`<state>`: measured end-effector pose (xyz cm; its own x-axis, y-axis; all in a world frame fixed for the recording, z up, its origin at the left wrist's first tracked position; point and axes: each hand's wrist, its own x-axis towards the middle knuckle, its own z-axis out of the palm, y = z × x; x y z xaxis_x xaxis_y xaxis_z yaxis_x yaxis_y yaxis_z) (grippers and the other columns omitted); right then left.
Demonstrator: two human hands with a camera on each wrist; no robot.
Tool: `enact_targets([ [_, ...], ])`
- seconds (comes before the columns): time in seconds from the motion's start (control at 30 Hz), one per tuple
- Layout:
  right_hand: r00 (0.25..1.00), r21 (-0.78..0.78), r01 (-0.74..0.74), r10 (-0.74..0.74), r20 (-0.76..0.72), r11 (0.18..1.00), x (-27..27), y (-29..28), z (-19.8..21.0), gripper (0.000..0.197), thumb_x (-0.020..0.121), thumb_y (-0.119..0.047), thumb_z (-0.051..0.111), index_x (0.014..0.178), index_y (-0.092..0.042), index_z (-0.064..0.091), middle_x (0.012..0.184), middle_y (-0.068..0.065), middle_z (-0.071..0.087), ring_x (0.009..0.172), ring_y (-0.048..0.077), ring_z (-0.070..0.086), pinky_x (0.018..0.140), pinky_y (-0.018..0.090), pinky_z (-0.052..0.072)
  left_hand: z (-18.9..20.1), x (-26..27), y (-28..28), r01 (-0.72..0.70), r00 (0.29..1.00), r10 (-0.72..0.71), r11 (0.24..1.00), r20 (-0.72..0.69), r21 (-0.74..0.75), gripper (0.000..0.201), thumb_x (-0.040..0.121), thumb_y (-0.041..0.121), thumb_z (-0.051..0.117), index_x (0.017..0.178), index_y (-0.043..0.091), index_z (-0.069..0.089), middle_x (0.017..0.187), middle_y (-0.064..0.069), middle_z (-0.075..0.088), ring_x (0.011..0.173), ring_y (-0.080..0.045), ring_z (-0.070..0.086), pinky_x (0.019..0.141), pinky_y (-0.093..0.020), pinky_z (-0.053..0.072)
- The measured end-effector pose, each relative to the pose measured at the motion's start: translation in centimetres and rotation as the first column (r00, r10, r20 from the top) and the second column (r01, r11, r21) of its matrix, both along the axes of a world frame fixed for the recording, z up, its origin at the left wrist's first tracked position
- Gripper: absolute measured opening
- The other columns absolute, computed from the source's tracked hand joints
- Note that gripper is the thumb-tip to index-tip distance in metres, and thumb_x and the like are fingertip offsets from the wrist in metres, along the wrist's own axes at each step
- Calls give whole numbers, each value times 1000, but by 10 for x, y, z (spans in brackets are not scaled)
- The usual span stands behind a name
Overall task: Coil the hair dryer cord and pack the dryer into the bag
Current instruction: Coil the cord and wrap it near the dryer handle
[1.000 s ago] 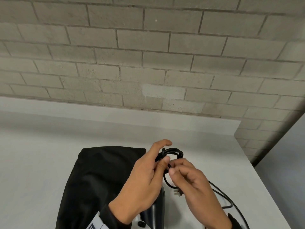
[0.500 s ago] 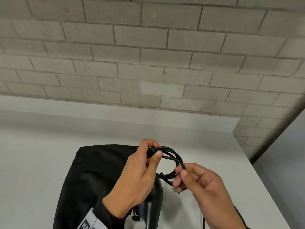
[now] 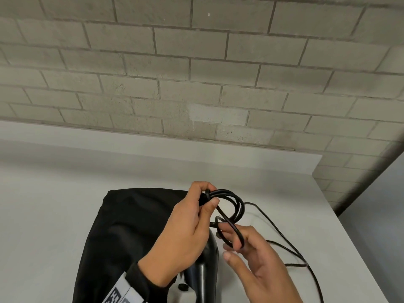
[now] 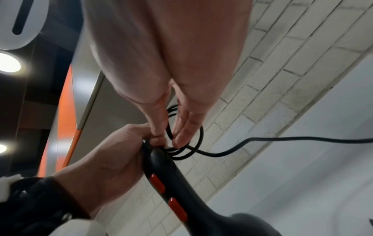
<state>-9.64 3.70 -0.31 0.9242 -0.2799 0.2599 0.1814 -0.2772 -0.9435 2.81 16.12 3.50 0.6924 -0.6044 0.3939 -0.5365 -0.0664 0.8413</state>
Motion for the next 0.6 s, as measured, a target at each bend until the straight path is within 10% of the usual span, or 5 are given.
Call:
enact_targets([
  [0.23,999,253,22,-30,27,967,-3,-9,9,11,86,-28,67,96,-31,63,83,12,75,89,26,71,91,31,51,-2,4,0,-47,999,48,998,19,-34,6,102,28,46,106,31,50,54,6,39,45,-7,32,46,-18,29],
  [0.4,994,376,-60,91,-66,925,-11,-13,-11,50,78,-61,65,91,-13,71,45,0,47,58,34,59,80,36,53,-3,19,8,-130,992,130,990,-2,-48,8,102,26,47,108,30,51,64,-16,55,55,-30,49,51,-33,43],
  [0.6,998,-13,-21,20,-63,1000,-21,-23,-40,21,72,-44,81,74,-30,64,107,3,71,127,18,54,108,29,37,-3,22,20,-116,993,116,993,-2,-28,7,102,24,46,105,29,51,55,-5,45,47,-10,37,47,-20,33],
])
